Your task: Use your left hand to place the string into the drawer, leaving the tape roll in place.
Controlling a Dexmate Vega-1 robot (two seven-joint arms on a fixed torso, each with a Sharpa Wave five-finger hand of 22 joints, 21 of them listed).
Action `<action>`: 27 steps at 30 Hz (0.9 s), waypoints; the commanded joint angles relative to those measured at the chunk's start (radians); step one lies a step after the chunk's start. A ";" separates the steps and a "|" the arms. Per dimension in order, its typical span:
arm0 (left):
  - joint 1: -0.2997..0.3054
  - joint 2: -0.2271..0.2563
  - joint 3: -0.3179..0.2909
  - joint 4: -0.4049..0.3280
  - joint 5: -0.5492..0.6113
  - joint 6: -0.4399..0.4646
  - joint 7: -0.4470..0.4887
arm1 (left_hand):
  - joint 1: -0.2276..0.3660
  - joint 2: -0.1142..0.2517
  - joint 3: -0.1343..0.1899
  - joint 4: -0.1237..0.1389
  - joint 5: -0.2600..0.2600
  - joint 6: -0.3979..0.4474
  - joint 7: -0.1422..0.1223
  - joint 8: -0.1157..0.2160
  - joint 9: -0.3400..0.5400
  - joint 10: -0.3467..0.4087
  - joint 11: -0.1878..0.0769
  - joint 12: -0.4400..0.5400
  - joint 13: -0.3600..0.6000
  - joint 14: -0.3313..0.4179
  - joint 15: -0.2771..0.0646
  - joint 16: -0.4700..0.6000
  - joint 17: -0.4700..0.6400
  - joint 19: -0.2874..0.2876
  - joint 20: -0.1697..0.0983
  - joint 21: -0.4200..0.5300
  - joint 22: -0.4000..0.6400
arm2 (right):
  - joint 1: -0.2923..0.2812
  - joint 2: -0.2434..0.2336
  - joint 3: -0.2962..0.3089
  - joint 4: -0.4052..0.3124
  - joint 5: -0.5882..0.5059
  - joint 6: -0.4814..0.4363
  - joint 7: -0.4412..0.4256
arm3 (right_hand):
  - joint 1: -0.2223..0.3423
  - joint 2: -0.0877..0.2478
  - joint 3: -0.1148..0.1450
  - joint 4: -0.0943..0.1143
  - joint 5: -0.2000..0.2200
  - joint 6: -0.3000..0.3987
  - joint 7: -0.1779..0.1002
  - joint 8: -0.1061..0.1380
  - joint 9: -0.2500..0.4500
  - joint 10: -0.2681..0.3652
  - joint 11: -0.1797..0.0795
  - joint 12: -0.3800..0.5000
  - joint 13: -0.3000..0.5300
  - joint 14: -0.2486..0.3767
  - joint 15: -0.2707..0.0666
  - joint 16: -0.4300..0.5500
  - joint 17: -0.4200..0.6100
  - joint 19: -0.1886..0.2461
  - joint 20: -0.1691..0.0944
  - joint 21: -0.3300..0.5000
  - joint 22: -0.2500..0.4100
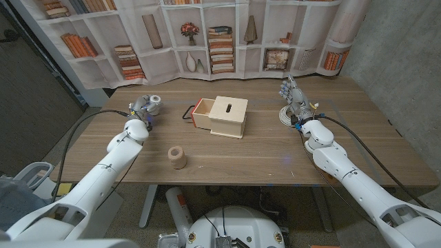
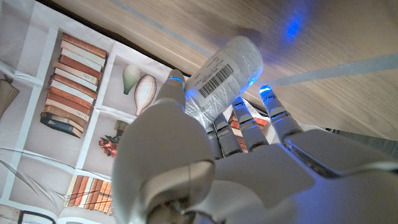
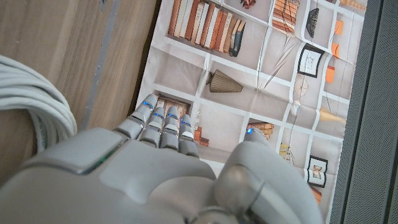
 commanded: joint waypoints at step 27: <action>0.038 -0.088 -0.086 0.043 -0.170 -0.219 -0.012 | 0.016 0.014 0.013 0.021 -0.065 0.085 0.021 0.011 -0.001 0.081 0.004 -0.009 0.004 0.072 -0.064 -0.002 0.002 0.063 -0.081 0.021 0.005 | -0.025 -0.030 0.009 -0.066 -0.014 -0.023 -0.029 | -0.002 0.002 -0.005 -0.004 0.003 0.016 0.001 0.002 0.006 0.010 0.001 -0.007 0.006 0.010 -0.004 -0.004 0.005 0.011 -0.003 -0.010 0.006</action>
